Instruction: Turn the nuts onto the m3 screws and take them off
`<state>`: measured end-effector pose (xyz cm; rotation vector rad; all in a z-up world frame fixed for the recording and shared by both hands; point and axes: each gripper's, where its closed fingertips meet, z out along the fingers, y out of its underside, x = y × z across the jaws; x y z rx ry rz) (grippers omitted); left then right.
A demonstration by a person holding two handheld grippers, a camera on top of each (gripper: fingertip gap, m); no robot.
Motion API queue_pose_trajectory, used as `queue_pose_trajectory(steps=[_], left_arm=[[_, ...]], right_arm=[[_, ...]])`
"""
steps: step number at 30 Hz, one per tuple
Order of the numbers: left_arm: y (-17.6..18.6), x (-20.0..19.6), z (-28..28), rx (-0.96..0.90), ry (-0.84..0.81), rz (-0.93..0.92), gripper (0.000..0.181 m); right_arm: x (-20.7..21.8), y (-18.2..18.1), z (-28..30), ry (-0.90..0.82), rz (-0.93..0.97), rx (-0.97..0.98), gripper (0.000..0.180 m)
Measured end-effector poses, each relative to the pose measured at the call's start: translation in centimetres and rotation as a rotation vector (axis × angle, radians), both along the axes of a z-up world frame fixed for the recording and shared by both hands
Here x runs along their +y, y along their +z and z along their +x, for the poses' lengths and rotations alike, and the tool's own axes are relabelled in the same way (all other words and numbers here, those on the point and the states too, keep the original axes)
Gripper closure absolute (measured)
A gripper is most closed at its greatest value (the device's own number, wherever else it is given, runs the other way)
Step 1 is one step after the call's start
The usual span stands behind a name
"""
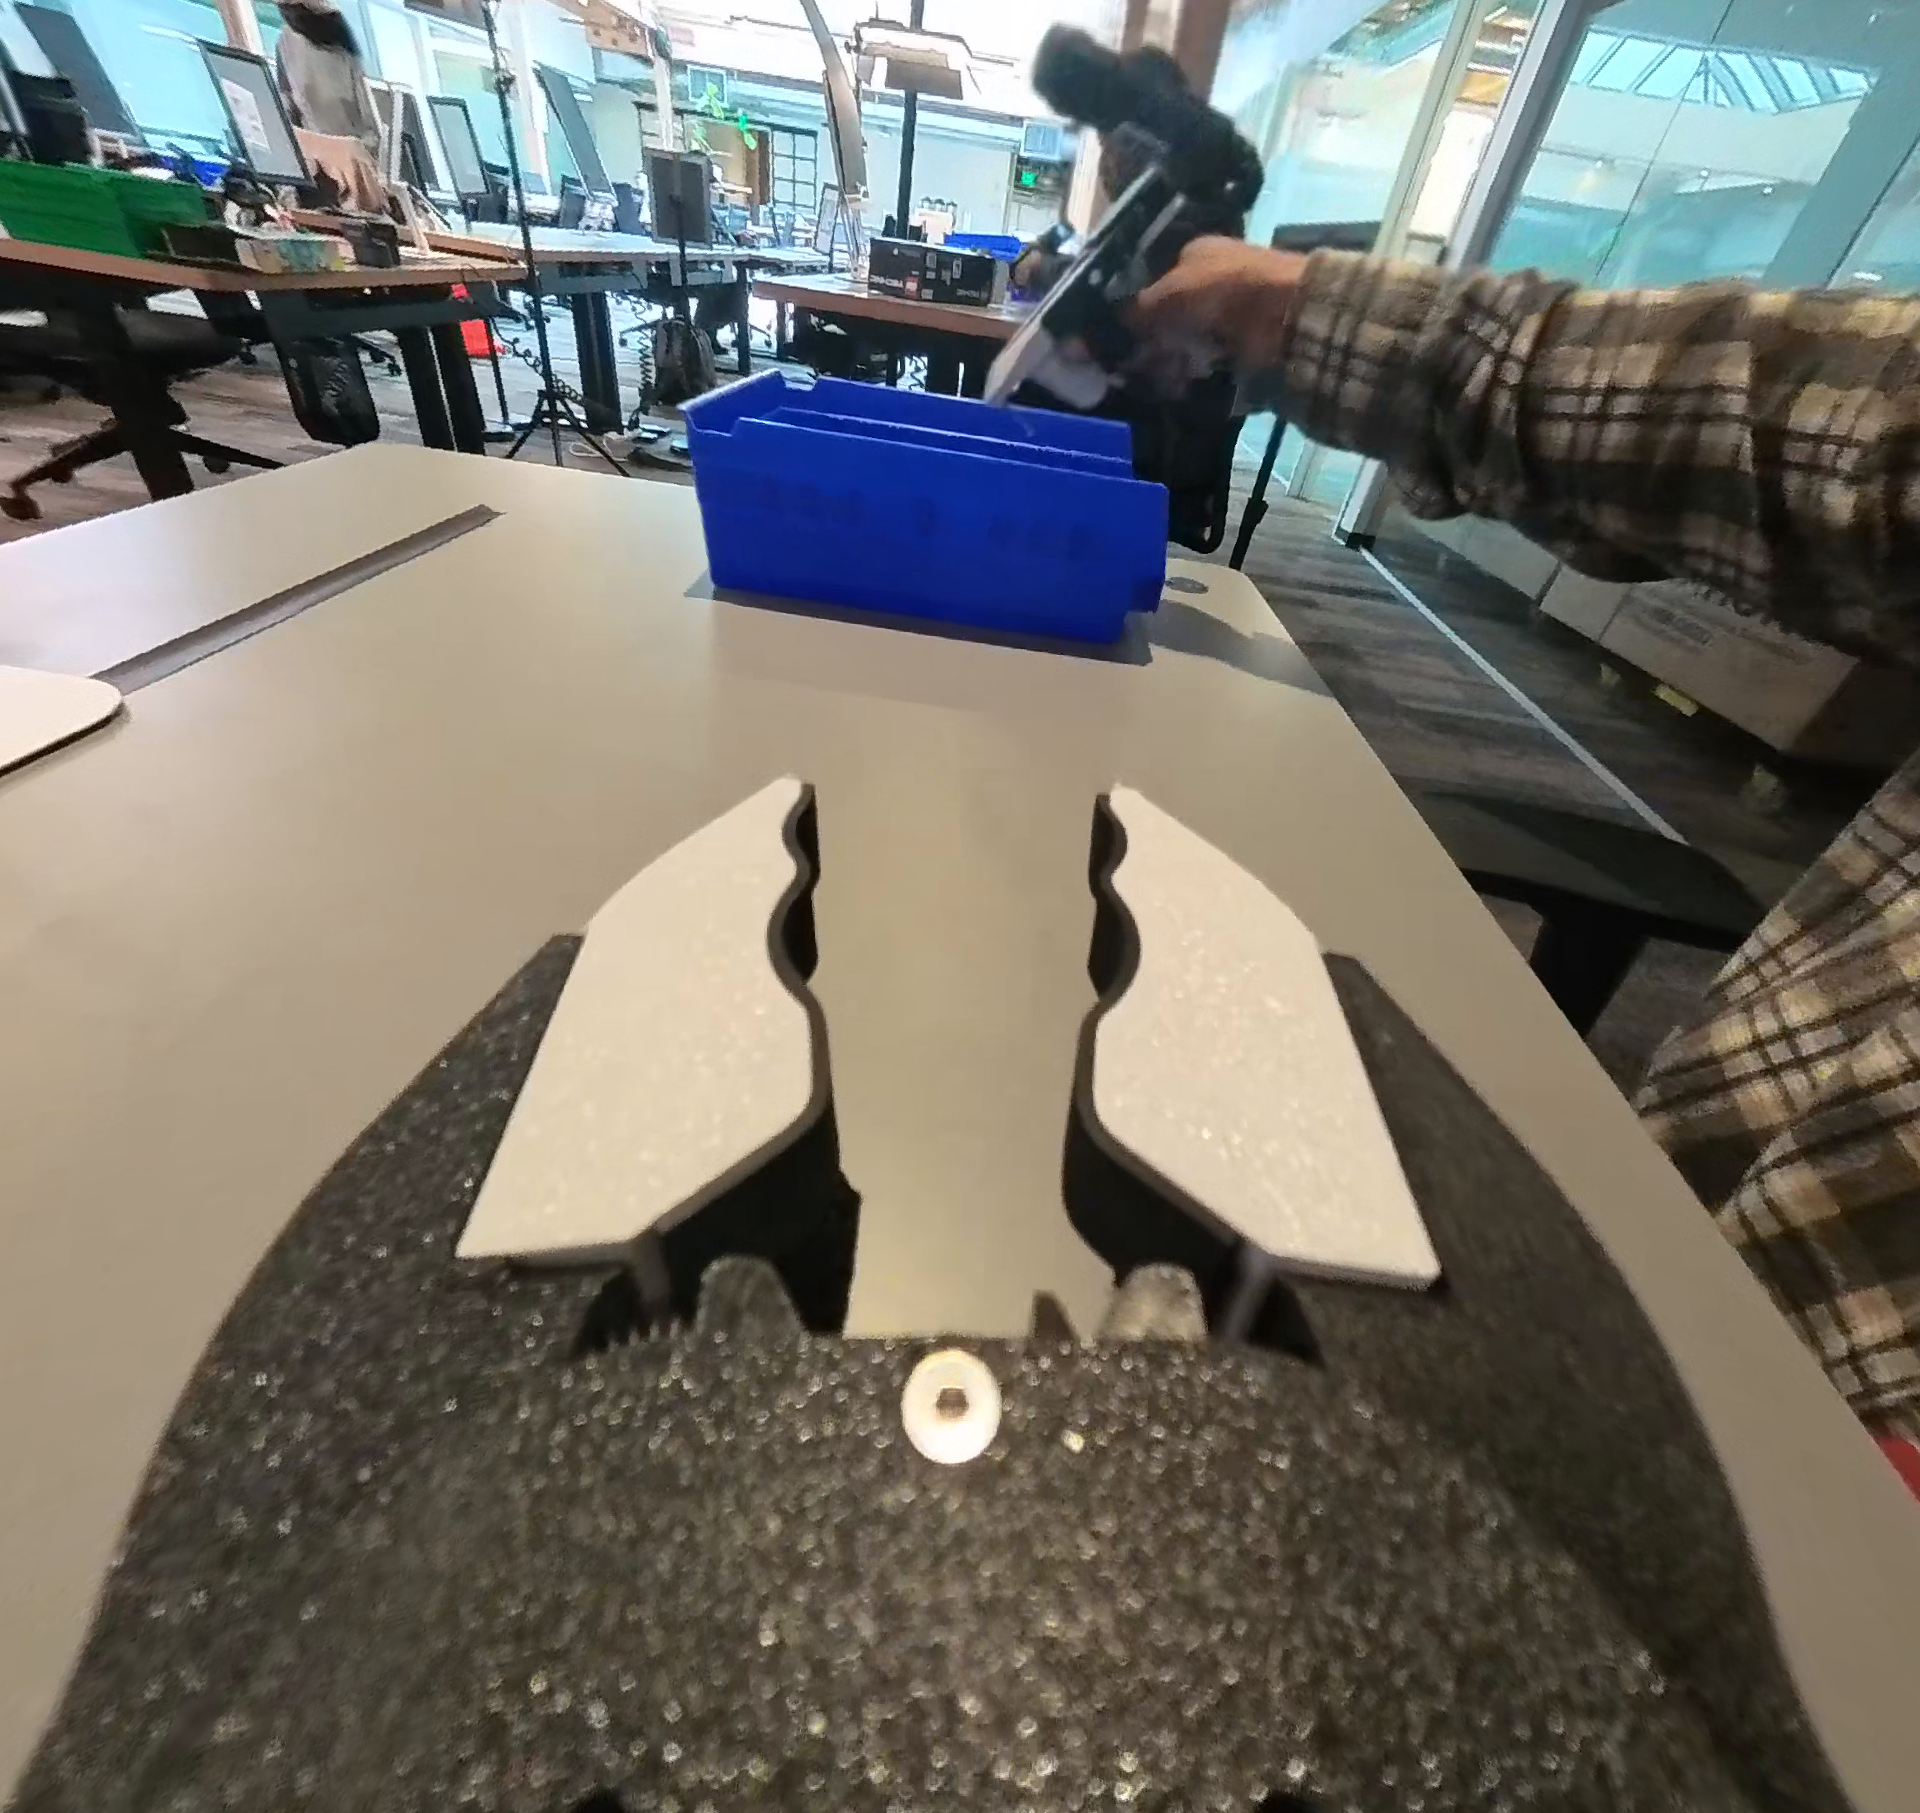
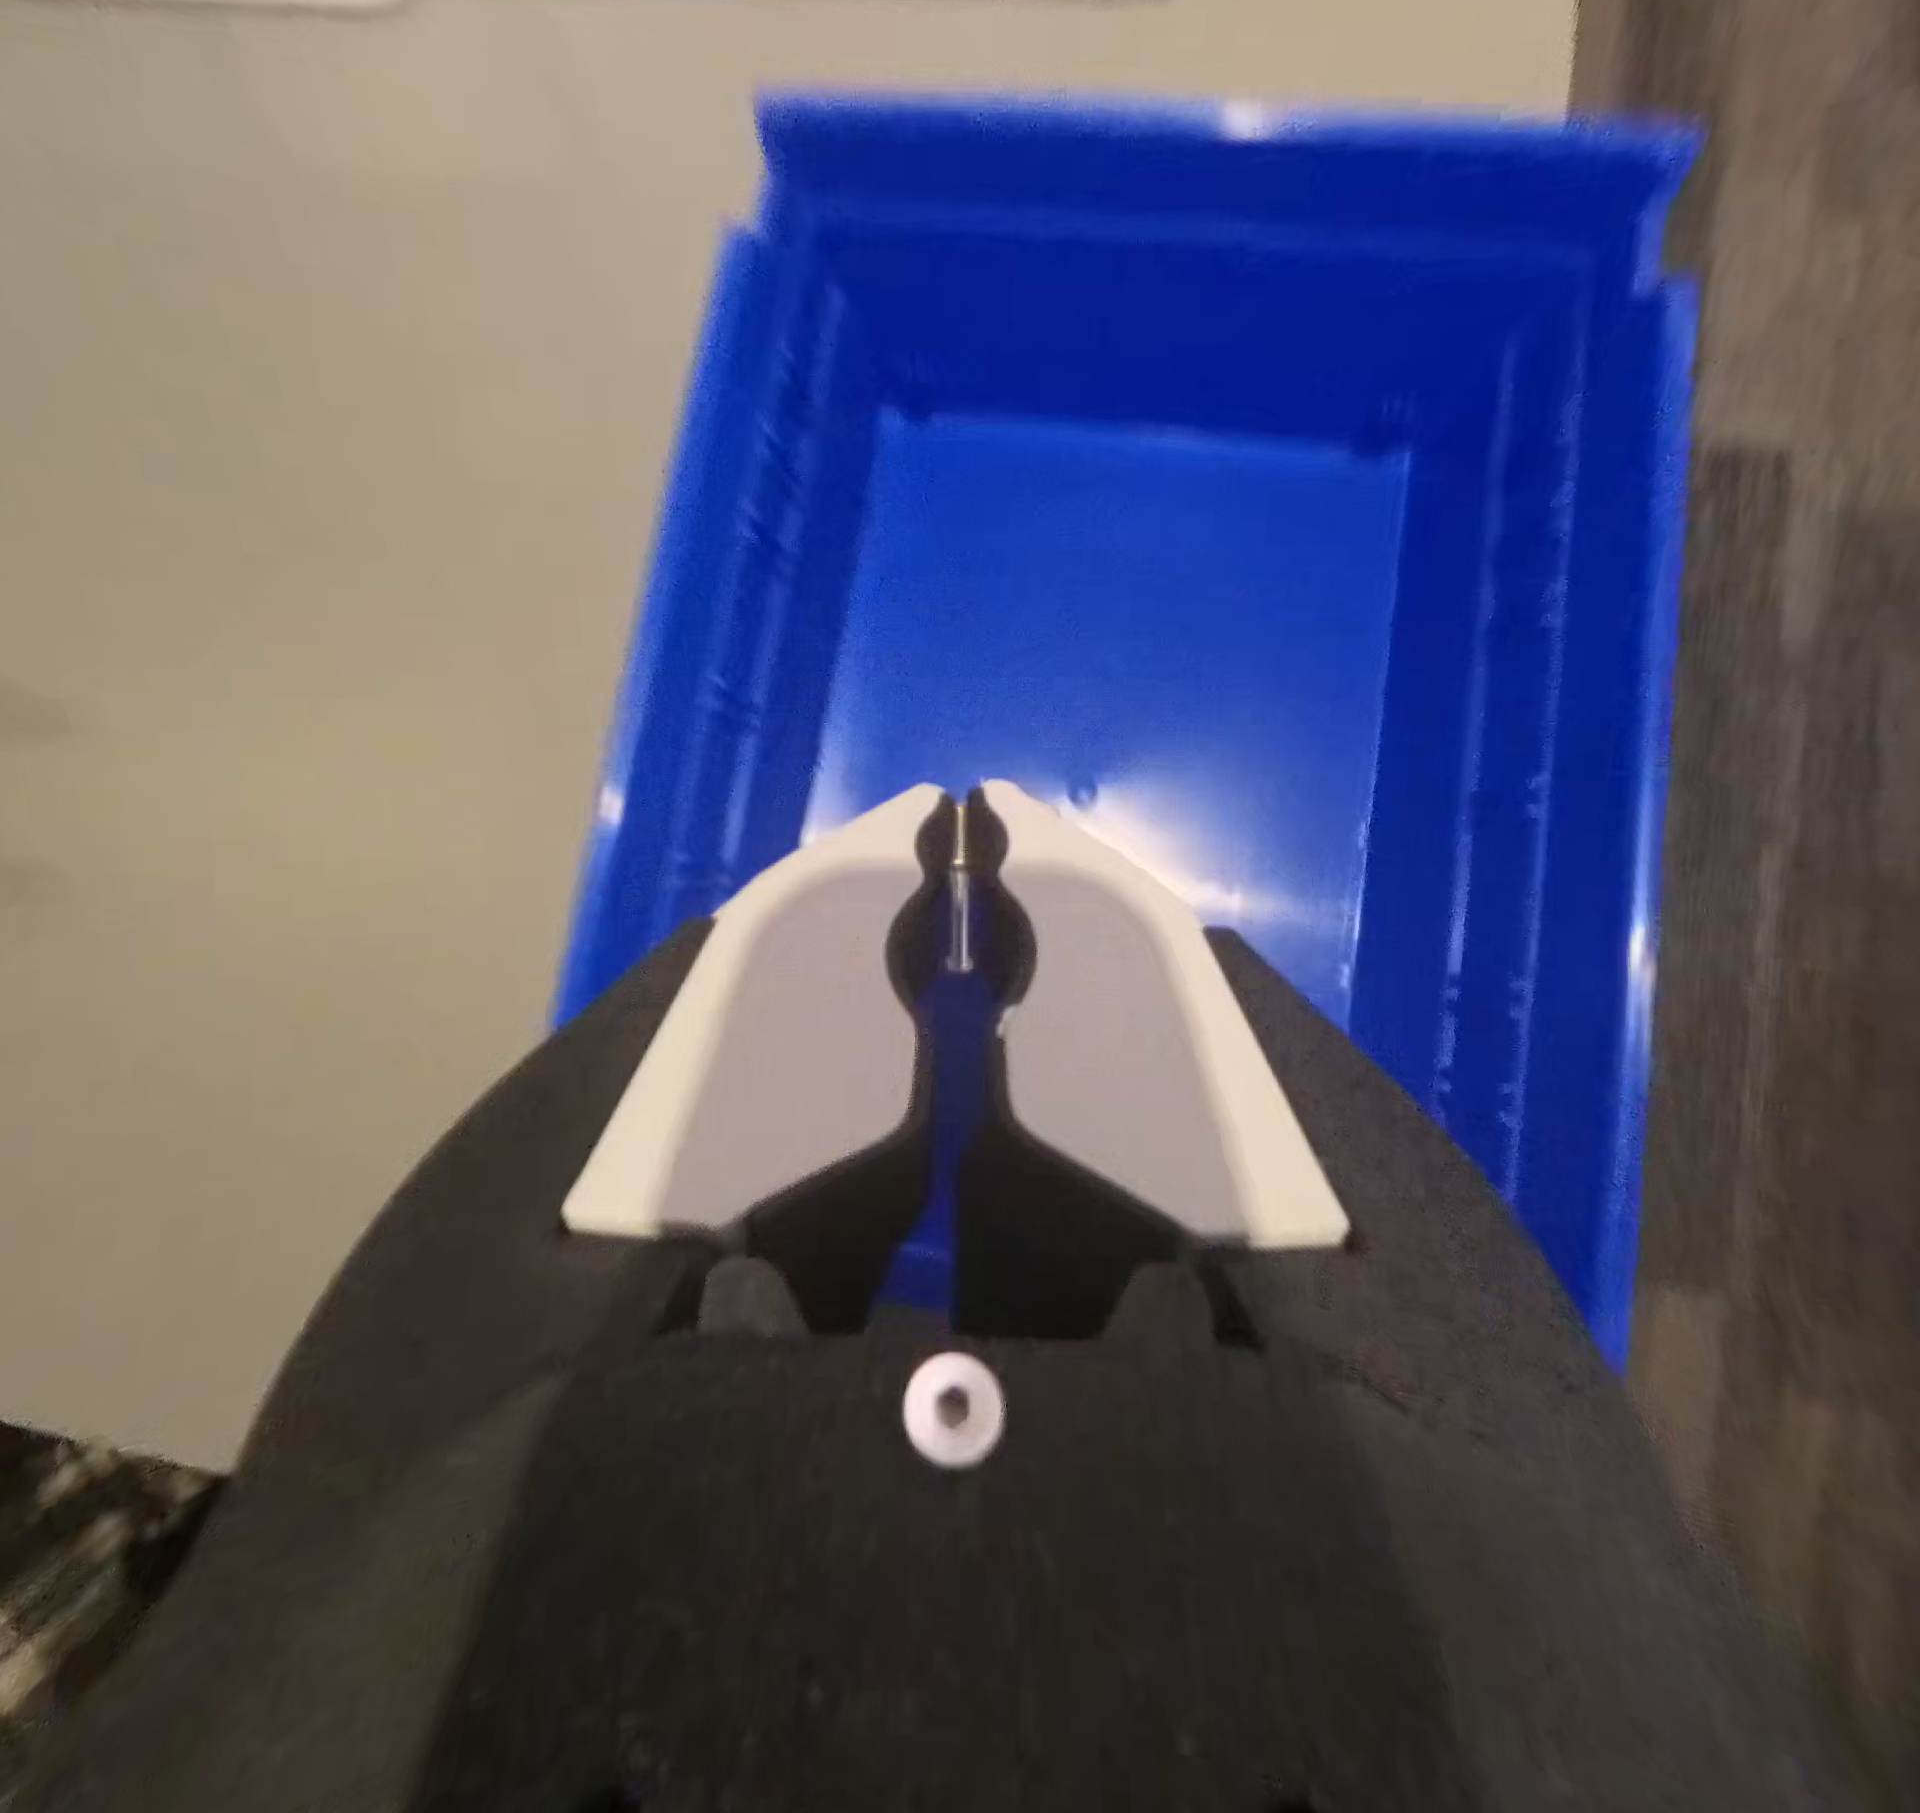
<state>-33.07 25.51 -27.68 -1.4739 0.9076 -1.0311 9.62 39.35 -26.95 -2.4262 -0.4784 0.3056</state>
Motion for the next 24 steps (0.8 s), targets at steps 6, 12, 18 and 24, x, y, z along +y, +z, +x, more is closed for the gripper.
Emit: queue_pose_trajectory(steps=[6, 12, 18, 24], left_arm=[[-0.4, -0.1, 0.1, 0.02, -0.007, -0.005, 0.133], [-0.4, 0.1, -0.2, 0.013, -0.003, -0.015, 0.134], [-0.1, 0.1, -0.4, 0.006, 0.005, -0.012, 0.134], [0.1, 0.1, -0.5, -0.004, 0.003, -0.013, 0.134]], right_arm=[[0.6, -6.9, 2.1, -0.037, -0.196, -0.105, 0.177], [0.3, -9.6, 2.1, -0.028, -0.3, -0.144, 0.176], [0.3, -10.2, 2.1, -0.024, -0.326, -0.161, 0.165], [0.2, -8.3, 2.4, -0.041, -0.285, -0.168, 0.131]])
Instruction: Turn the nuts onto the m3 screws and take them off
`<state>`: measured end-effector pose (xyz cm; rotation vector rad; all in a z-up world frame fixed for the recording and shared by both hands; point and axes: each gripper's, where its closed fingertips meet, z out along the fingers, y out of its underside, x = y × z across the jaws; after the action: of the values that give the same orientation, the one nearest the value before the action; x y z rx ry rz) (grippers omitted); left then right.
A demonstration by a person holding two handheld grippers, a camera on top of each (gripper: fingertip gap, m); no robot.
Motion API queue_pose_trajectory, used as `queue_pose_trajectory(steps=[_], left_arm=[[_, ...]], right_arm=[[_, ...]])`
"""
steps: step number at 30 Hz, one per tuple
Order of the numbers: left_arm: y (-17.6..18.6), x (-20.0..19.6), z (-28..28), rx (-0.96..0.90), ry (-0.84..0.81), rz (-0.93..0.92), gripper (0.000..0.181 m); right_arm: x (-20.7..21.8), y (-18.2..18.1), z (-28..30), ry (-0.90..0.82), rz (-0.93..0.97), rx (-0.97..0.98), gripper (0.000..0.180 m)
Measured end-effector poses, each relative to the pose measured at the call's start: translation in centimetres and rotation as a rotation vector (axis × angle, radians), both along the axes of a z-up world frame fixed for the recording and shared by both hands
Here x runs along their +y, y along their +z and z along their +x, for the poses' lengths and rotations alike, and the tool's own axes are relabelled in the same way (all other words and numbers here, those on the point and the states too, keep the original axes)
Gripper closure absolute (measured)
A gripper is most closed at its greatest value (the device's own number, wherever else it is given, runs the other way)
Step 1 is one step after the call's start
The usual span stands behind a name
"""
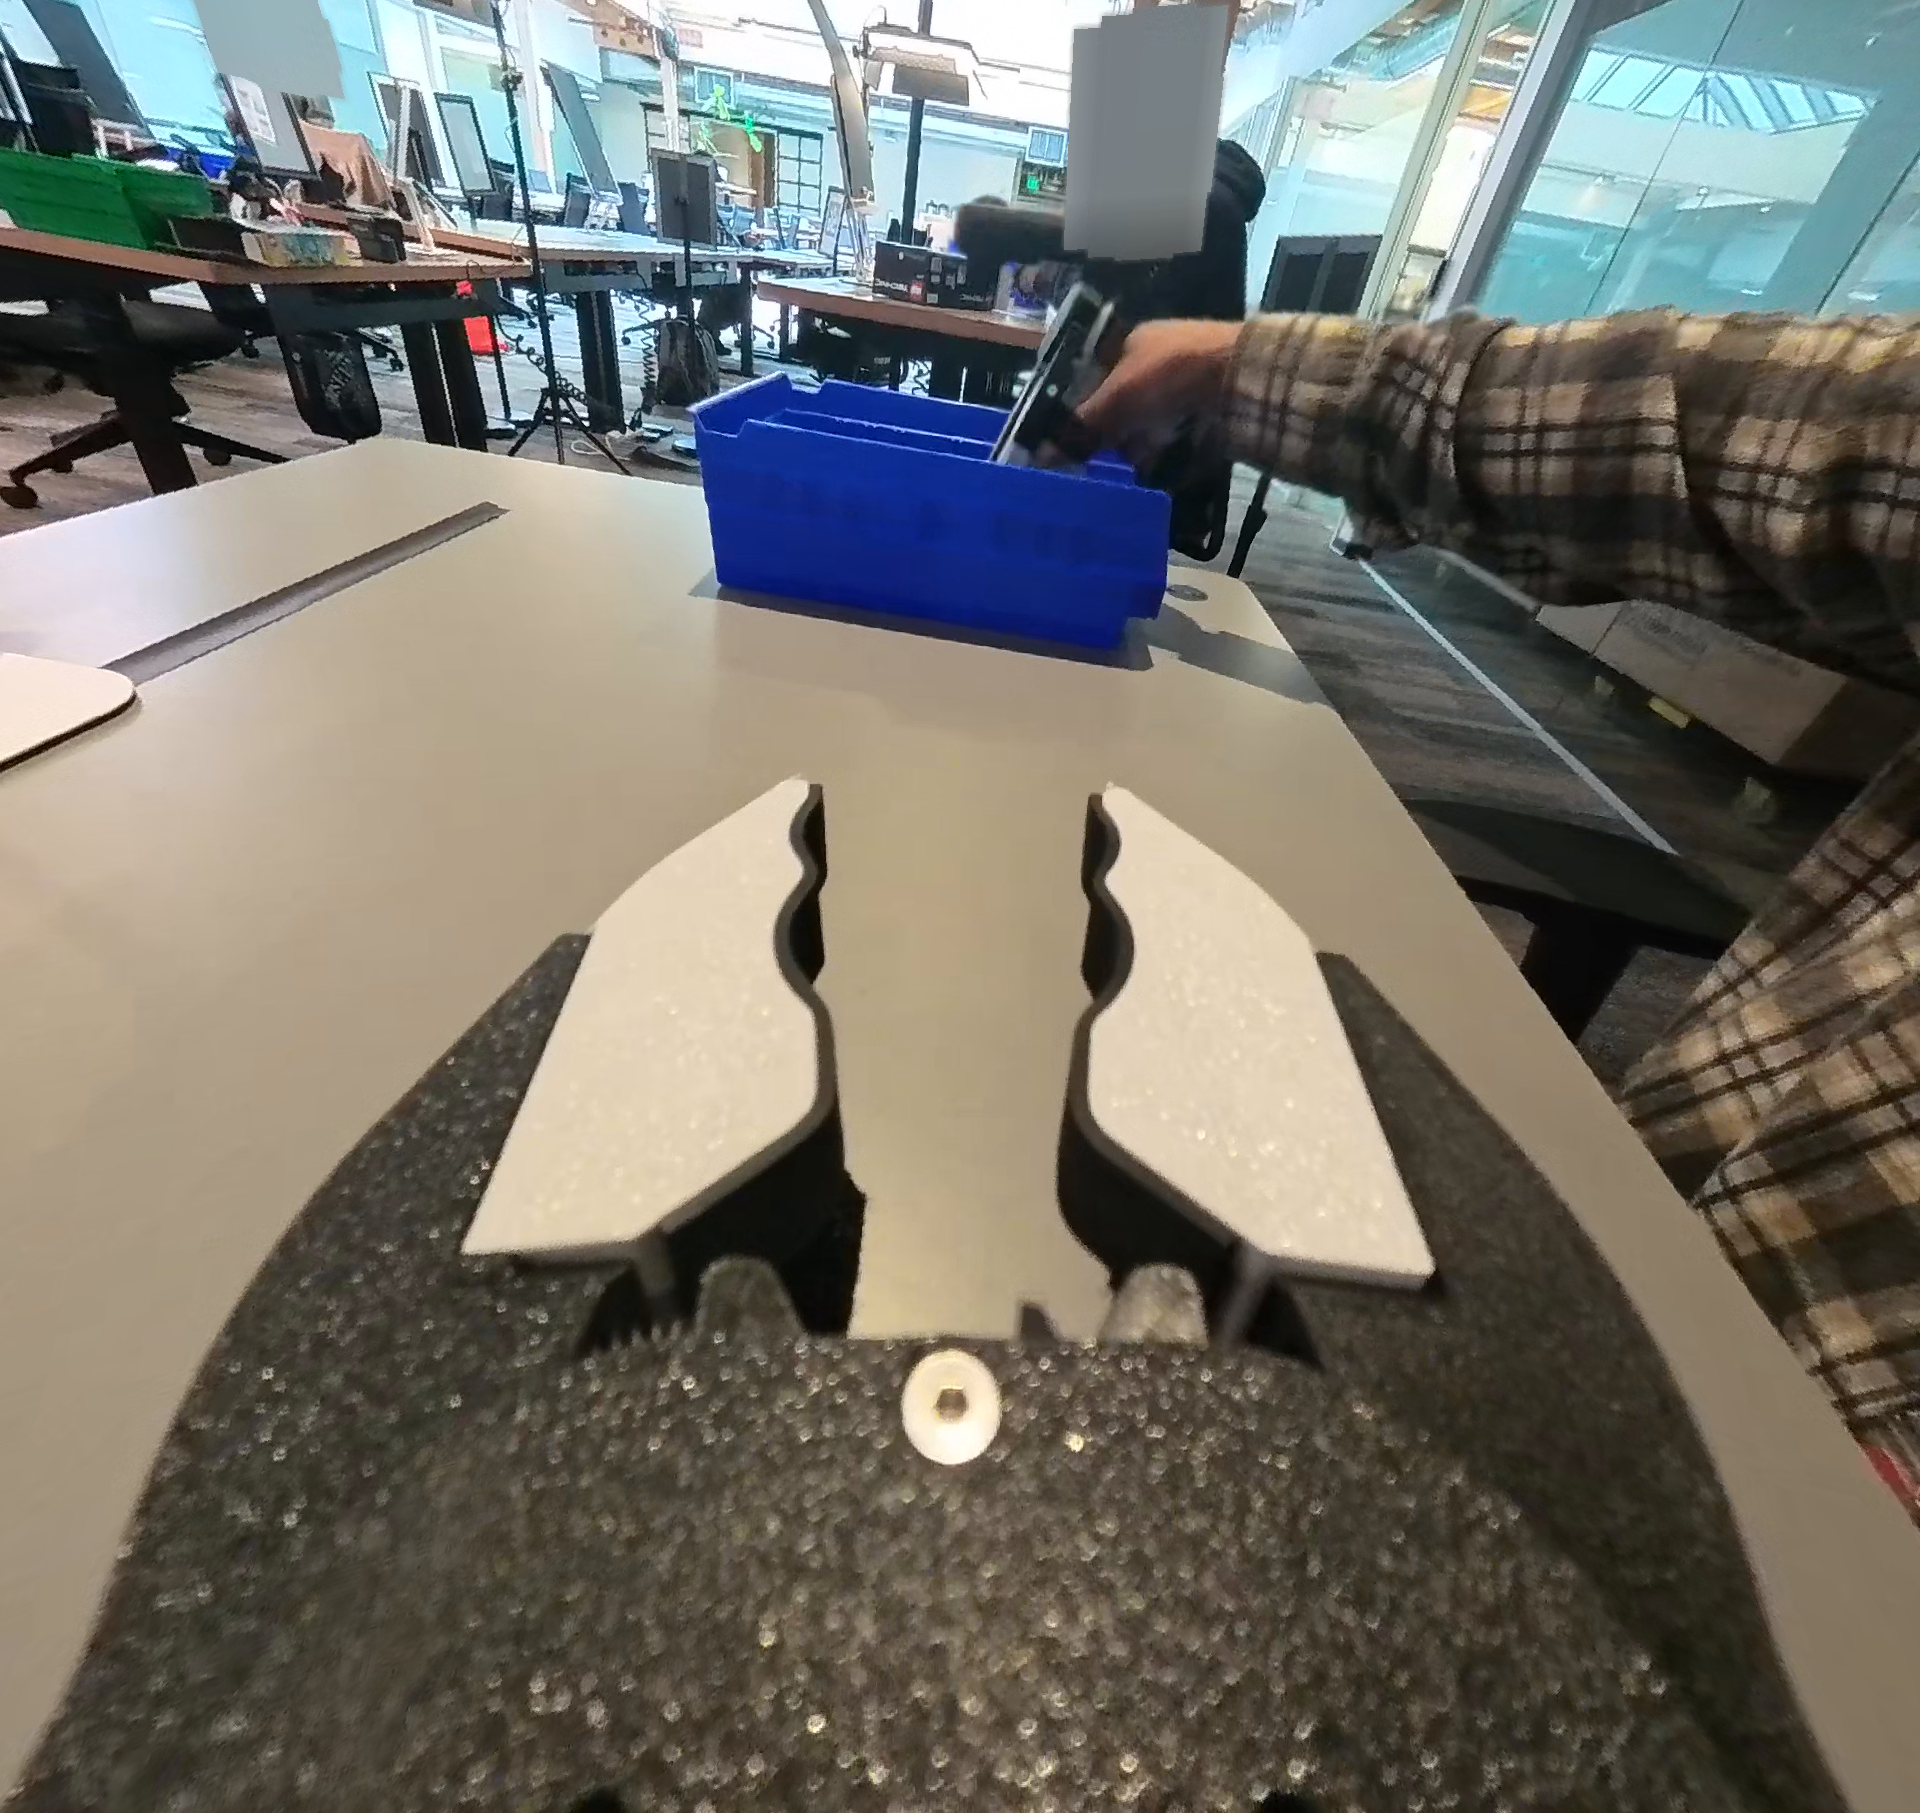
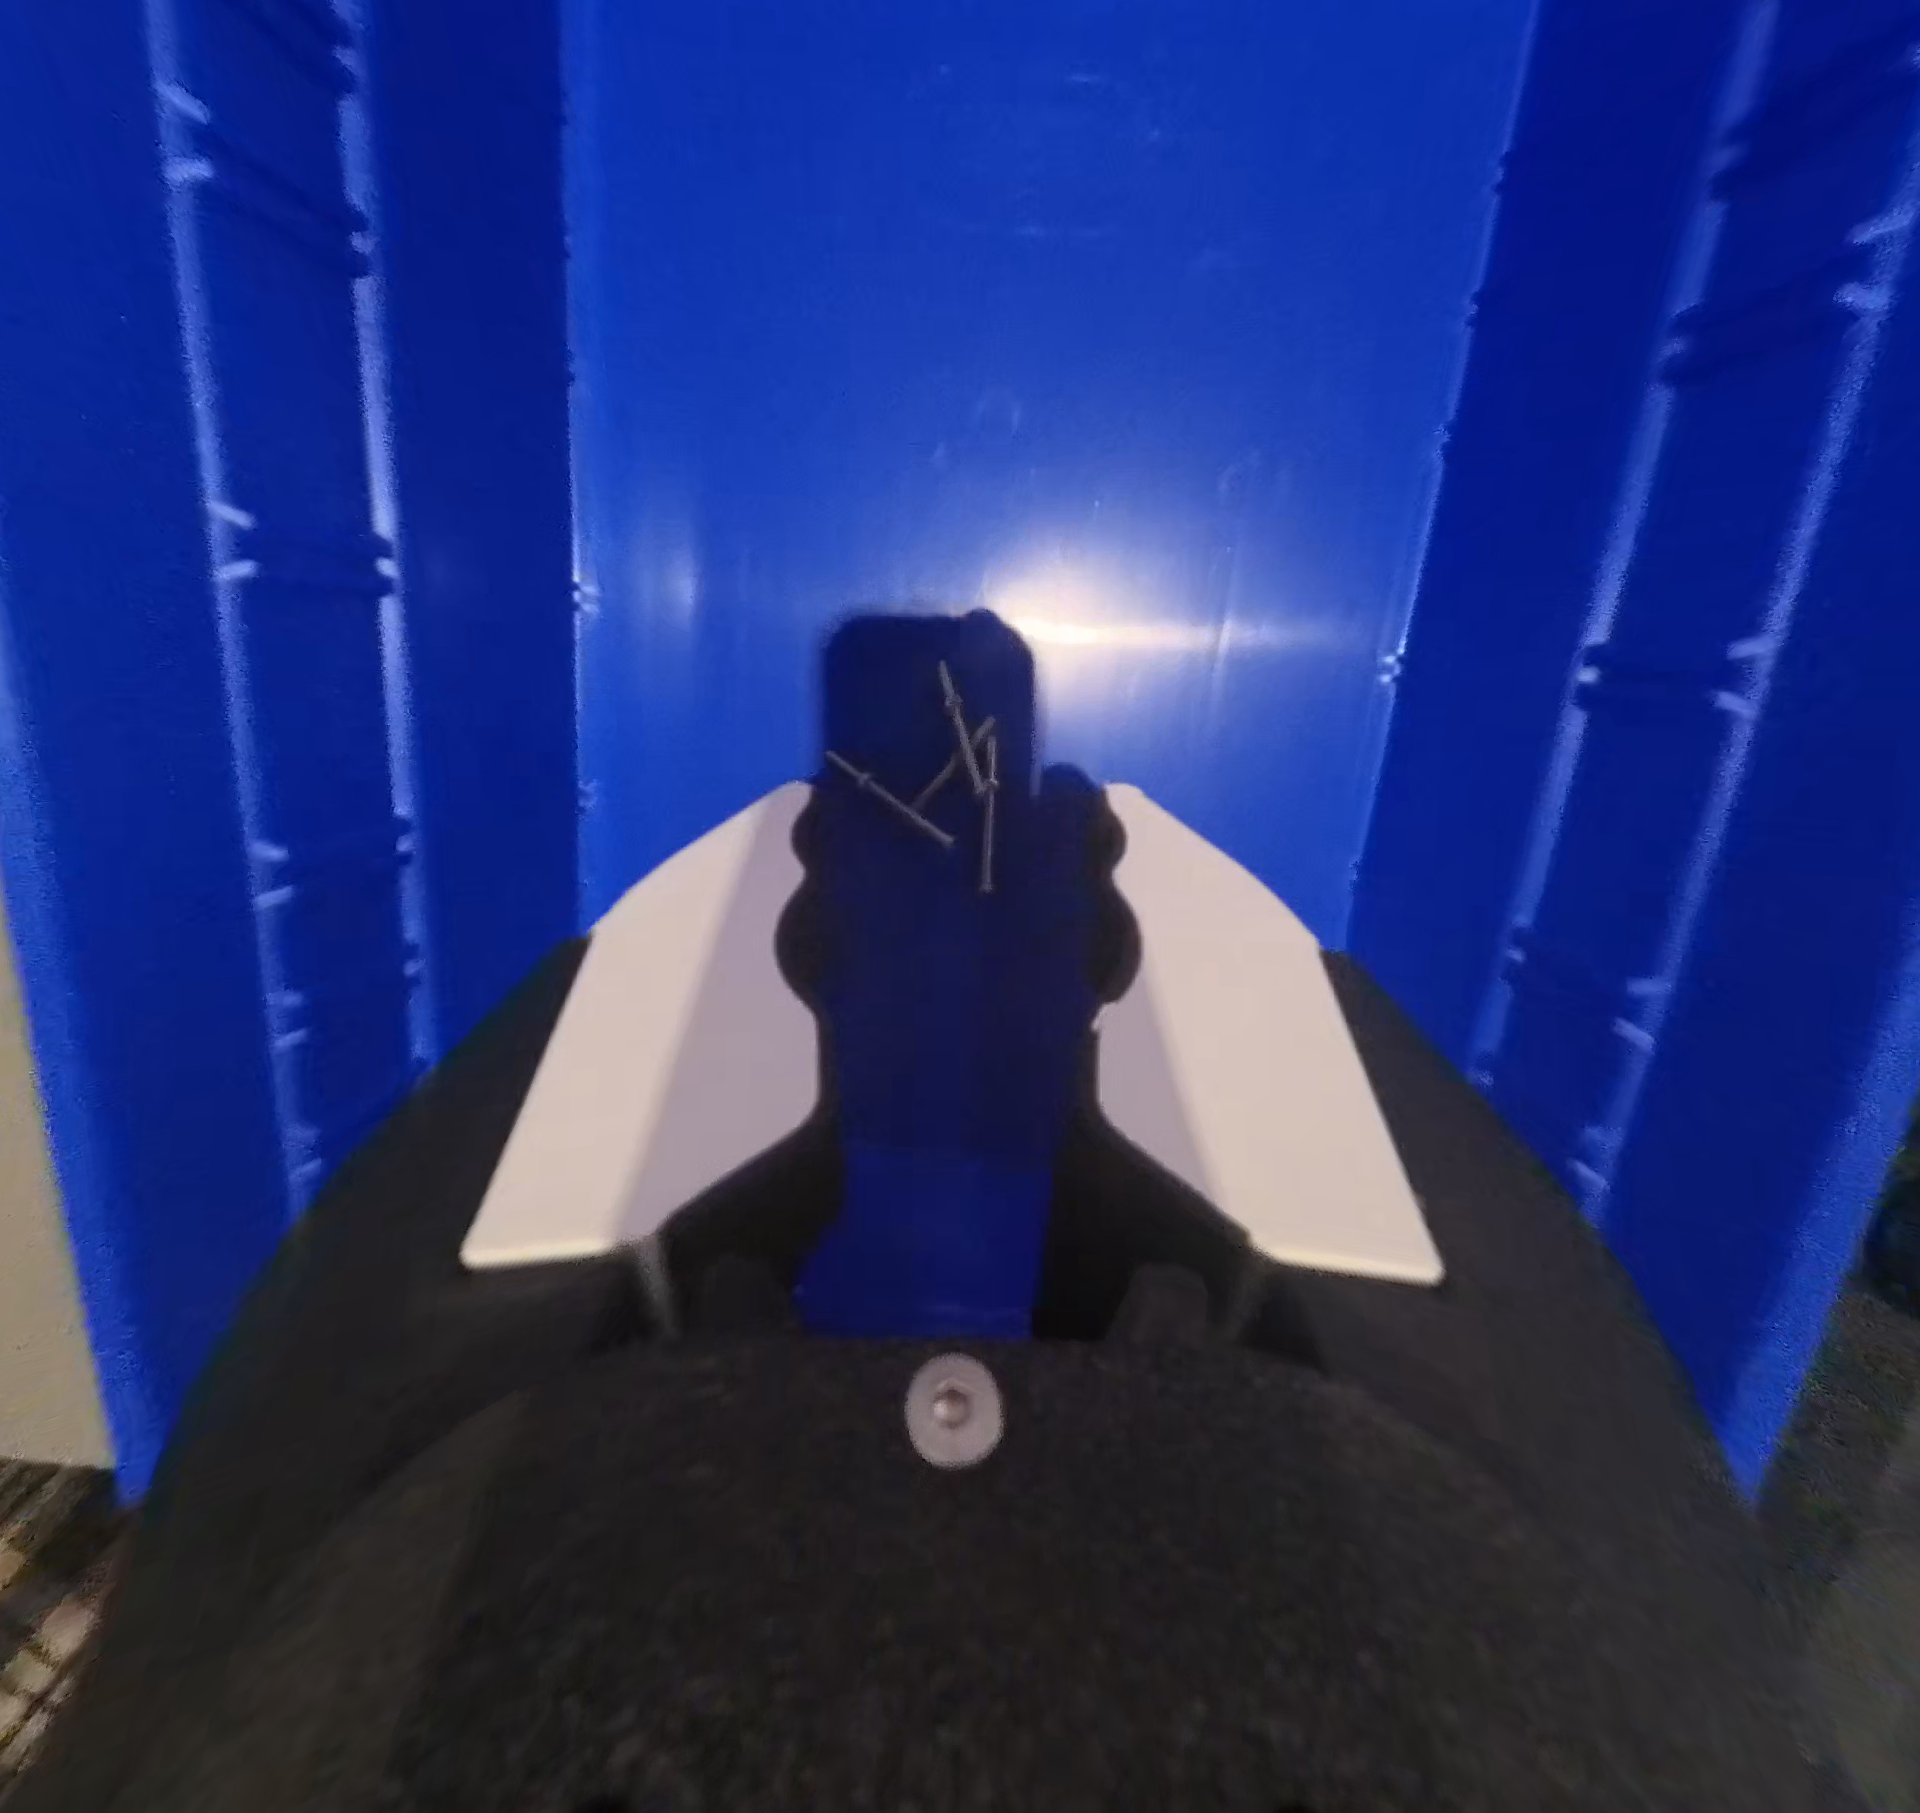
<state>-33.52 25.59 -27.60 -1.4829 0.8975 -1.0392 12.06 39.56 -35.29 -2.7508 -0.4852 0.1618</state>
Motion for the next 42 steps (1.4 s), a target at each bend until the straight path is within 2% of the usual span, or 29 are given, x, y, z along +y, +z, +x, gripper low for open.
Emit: queue_pose_trajectory(steps=[4, 9, 13, 20, 28, 32, 36, 42], left_arm=[[0.1, 0.0, 0.0, 0.002, 0.002, 0.006, 0.134], [0.9, -0.6, 0.0, -0.01, 0.014, -0.018, 0.132], [3.1, -2.7, -0.4, -0.048, 0.034, -0.051, 0.128], [7.3, -9.1, -1.8, -0.041, 0.112, -0.047, 0.125], [7.9, -13.8, -3.3, -0.033, 0.146, -0.123, 0.125], [8.0, -14.7, -4.0, -0.052, 0.166, -0.128, 0.126], [7.7, -15.4, -4.2, -0.056, 0.166, -0.142, 0.127], [7.2, -16.9, -4.5, -0.049, 0.155, -0.15, 0.13]], right_arm=[[-0.3, 3.4, 0.6, 0.008, 0.059, -0.013, 0.111], [-0.3, 8.5, 3.0, -0.003, 0.126, -0.045, 0.114], [0.3, 9.9, 6.6, -0.063, 0.103, -0.074, 0.113], [1.8, 7.5, 11.9, -0.198, -0.016, -0.031, 0.113], [3.2, 4.0, 12.0, -0.195, -0.12, 0.005, 0.124], [3.5, 3.0, 10.9, -0.179, -0.166, 0.027, 0.139], [3.7, 2.5, 9.1, -0.15, -0.193, 0.093, 0.174], [3.8, 2.1, 8.8, -0.135, -0.146, 0.069, 0.177]])
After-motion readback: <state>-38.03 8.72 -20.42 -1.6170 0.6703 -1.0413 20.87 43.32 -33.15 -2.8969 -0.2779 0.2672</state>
